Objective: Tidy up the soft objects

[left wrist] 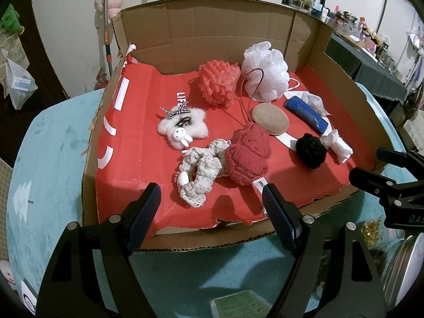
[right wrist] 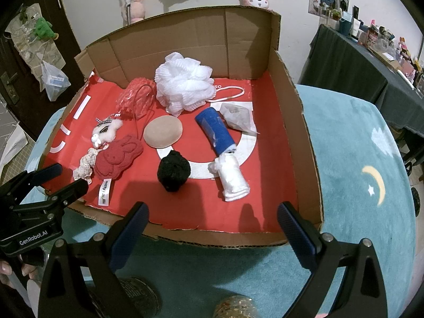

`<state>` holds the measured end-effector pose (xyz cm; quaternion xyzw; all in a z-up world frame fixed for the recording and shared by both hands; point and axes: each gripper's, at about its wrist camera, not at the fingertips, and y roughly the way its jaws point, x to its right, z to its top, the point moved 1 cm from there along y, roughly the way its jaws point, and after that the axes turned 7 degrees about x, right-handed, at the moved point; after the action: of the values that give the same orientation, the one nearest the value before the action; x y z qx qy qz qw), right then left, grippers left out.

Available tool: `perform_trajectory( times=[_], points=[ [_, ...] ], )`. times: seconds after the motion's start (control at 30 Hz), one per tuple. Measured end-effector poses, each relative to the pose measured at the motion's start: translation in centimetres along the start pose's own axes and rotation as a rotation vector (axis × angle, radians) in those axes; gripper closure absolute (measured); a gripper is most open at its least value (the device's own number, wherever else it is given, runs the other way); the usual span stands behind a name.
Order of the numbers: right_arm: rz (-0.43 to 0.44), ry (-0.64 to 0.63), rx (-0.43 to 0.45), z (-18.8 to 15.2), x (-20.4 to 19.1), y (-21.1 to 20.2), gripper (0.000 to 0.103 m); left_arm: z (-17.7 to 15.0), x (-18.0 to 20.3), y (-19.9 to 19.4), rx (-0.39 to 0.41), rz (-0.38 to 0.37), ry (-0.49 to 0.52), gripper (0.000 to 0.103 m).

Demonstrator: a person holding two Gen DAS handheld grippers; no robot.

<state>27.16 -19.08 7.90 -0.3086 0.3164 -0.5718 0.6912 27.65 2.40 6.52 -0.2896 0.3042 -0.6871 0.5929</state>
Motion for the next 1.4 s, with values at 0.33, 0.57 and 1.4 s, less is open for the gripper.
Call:
perform_trajectory(
  times=[0.33,0.57,1.4],
  points=[
    [0.000,0.000,0.000,0.0,0.0,0.0,0.004,0.0,0.0,0.0,-0.003,-0.003,0.000,0.025],
    [-0.002,-0.008,-0.001,0.0,0.0,0.0,0.004,-0.1,0.0,-0.3,0.003,-0.012,-0.007,0.025],
    [-0.064,-0.039,0.243,-1.1,0.0,-11.2,0.000,-4.0,1.6,-13.2,0.262,-0.065,-0.011,0.011]
  ],
)
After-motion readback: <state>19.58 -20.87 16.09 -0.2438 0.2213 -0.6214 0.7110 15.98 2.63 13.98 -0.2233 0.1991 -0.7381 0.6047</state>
